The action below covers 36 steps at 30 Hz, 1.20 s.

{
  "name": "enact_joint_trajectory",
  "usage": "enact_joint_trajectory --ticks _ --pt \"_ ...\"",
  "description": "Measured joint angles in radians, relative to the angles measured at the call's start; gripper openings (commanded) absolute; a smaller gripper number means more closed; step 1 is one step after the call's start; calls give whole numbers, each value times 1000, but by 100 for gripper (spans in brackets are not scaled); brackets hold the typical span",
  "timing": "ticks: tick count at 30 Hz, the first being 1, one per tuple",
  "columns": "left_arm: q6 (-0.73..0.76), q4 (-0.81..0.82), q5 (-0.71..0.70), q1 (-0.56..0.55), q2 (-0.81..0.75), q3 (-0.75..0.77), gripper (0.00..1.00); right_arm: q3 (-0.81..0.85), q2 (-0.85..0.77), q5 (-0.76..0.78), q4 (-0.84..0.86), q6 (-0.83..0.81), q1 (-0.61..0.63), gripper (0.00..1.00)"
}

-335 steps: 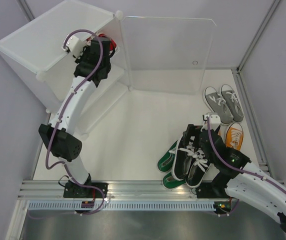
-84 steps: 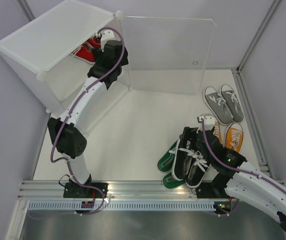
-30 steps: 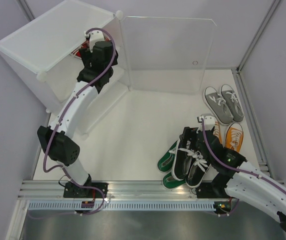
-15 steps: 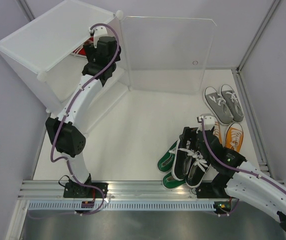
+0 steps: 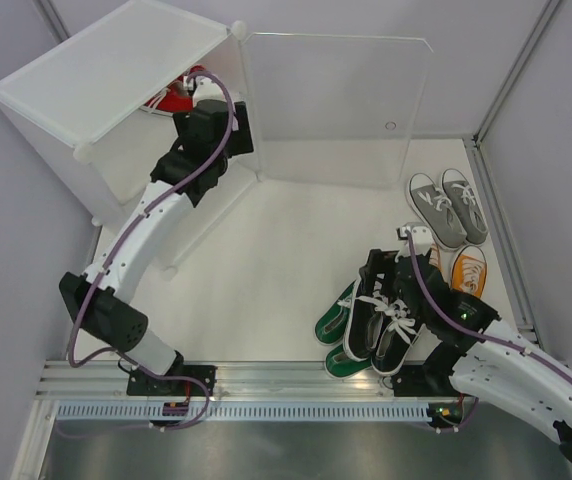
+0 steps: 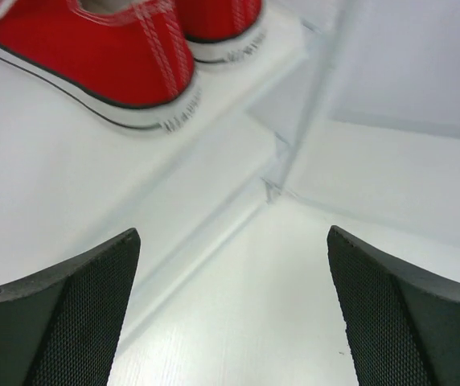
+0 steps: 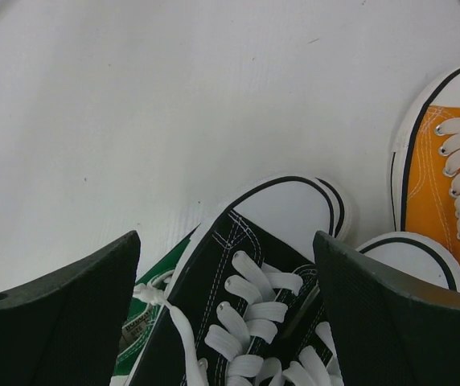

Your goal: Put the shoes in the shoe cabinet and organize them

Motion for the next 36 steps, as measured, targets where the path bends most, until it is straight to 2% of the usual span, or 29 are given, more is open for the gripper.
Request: enact_joint_trajectory --ticks 5,9,13,15,16,17,20,25,31,36 --pt "-10 -80 112 -97 -181 -80 100 112 24 18 -102 51 0 91" --pt "-29 -151 238 -98 -348 -194 100 215 50 90 -261 131 0 91" --pt "-31 -196 352 -95 -475 -333 100 297 82 156 -426 233 0 98" --pt "-29 -214 404 -95 -520 -419 100 306 92 174 -499 287 0 98" --pt "-28 -218 424 -95 -534 -460 100 306 98 179 -534 314 0 98" --pt "-26 -224 433 -95 -541 -490 100 305 107 181 -565 338 0 92" --pt "-10 -240 471 -95 -546 -583 100 287 137 178 -632 410 0 87" --pt "20 -229 510 -95 -548 -675 100 193 162 150 -676 515 -7 77" --pt "50 -145 550 -95 -553 -762 100 140 161 119 -680 569 -81 70" --pt "61 -106 564 -95 -556 -793 100 104 171 85 -639 586 -128 71"
